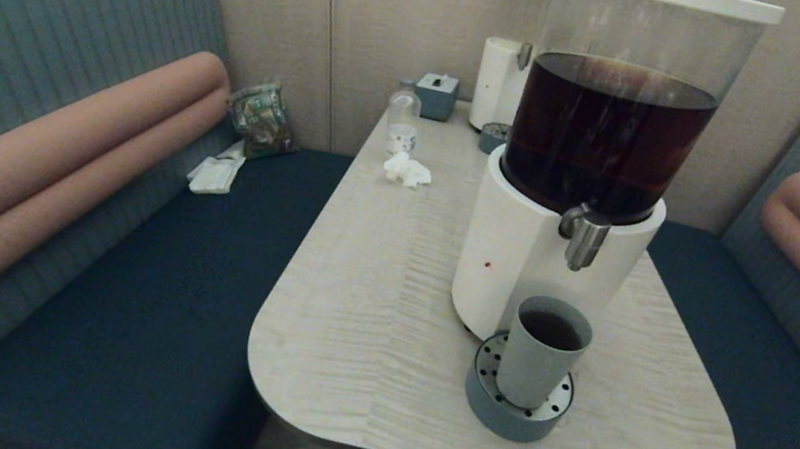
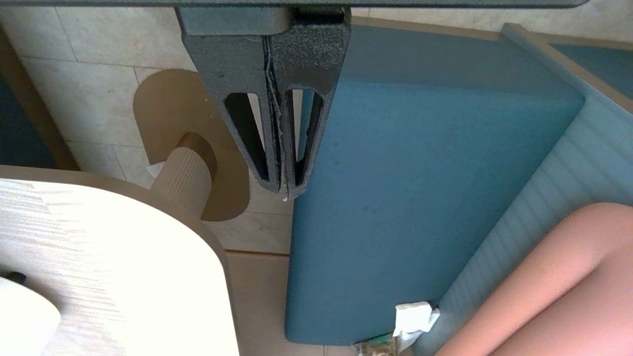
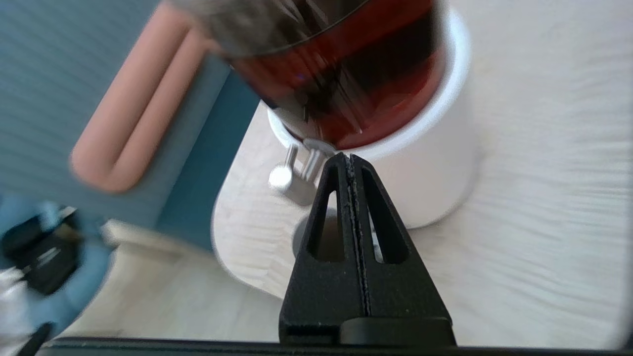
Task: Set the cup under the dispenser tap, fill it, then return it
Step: Turn on the faucet
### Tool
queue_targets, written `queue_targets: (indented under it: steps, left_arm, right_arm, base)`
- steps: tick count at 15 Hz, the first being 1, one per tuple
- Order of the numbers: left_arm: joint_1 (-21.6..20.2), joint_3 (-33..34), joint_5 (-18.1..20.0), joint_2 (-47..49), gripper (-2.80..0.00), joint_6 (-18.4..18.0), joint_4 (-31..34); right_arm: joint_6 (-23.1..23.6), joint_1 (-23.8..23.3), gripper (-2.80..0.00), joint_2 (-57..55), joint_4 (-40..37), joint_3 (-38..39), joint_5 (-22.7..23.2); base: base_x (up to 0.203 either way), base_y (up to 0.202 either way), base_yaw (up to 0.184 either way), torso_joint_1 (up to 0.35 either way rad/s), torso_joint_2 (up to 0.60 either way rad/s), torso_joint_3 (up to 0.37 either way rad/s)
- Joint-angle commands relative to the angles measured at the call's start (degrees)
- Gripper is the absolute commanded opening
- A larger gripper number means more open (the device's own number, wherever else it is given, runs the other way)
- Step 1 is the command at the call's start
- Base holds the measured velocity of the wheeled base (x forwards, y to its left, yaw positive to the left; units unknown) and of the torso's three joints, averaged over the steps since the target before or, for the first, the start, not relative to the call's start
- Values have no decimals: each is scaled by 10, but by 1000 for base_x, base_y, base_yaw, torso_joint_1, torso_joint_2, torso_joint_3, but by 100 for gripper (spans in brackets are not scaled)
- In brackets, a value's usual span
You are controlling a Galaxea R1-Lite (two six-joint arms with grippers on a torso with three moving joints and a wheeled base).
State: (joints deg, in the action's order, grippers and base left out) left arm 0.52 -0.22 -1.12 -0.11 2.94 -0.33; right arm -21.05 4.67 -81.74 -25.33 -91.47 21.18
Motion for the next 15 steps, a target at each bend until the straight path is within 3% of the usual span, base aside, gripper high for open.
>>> queue_targets:
  steps: [1, 4, 8, 15]
  left_arm:
    - [0, 0, 0, 1, -280, 0, 0]
    - [0, 0, 0, 1, -280, 0, 0]
    - [0, 0, 0, 1, -280, 0, 0]
    - [0, 0, 0, 1, -280, 0, 0]
  right_arm:
    - [-5, 9, -280, -123, -42, -93, -1]
    - [-4, 40, -280, -176, -109, -171, -59]
    - [27, 80, -280, -192, -115, -165, -136]
    - [27, 135, -280, -184, -133, -169, -171]
  base:
    - [0, 0, 0, 0, 0, 0]
    - [0, 0, 0, 0, 0, 0]
    - [0, 0, 0, 0, 0, 0]
    - [0, 0, 0, 0, 0, 0]
